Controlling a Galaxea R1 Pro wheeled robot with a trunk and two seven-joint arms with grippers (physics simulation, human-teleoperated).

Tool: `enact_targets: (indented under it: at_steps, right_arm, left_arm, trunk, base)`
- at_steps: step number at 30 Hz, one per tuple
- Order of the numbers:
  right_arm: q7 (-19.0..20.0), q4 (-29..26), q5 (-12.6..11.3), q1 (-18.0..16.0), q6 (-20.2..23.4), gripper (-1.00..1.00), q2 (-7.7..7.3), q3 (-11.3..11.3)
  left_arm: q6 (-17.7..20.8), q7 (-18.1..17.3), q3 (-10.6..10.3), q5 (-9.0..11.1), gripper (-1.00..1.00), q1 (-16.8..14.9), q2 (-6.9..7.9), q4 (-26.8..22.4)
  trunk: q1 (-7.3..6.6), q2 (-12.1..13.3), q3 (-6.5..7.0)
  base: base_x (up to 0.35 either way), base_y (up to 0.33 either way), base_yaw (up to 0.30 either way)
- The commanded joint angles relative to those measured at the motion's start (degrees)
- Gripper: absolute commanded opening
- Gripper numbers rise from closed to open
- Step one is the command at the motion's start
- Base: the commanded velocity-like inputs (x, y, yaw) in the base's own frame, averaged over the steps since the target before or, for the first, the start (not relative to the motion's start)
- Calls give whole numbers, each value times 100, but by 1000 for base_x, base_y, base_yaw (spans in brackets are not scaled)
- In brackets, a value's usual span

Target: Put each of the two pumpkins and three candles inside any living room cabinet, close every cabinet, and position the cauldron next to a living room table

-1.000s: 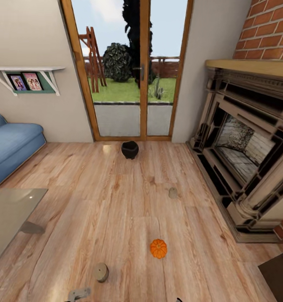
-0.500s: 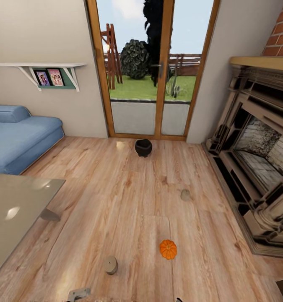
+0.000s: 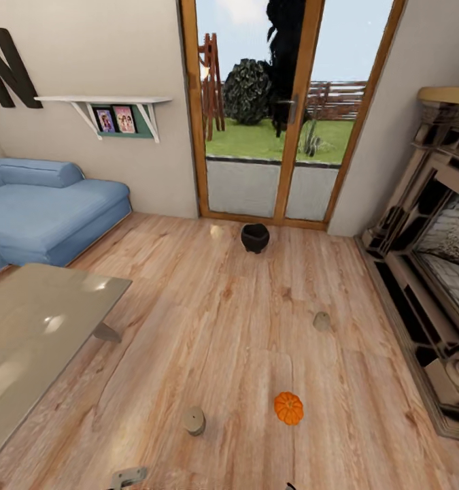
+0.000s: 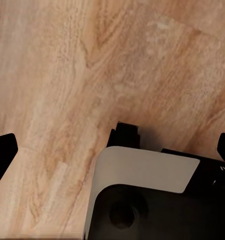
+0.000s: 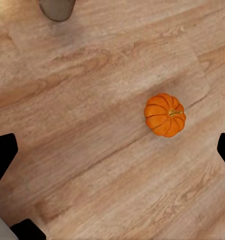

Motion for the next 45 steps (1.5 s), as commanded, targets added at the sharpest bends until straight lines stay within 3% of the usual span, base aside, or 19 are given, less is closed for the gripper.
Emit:
enact_targets:
  at_steps: [1,19,45]
  right_arm:
    - [0,0,0,0,0,100,0,1]
    - [0,0,0,0,0,100,0,1]
    - [0,0,0,0,0,100,0,1]
  left_arm:
    - [0,0,0,0,100,1,0,0]
    - [0,0,0,0,100,0,-8,0]
    - [1,0,0,0,100,1,-18,0]
  trunk:
    - [0,0,-6]
    - [0,0,-104]
    - [0,0,-110]
  base:
    - [0,0,240]
    - [0,0,235]
    - [22,26,10]
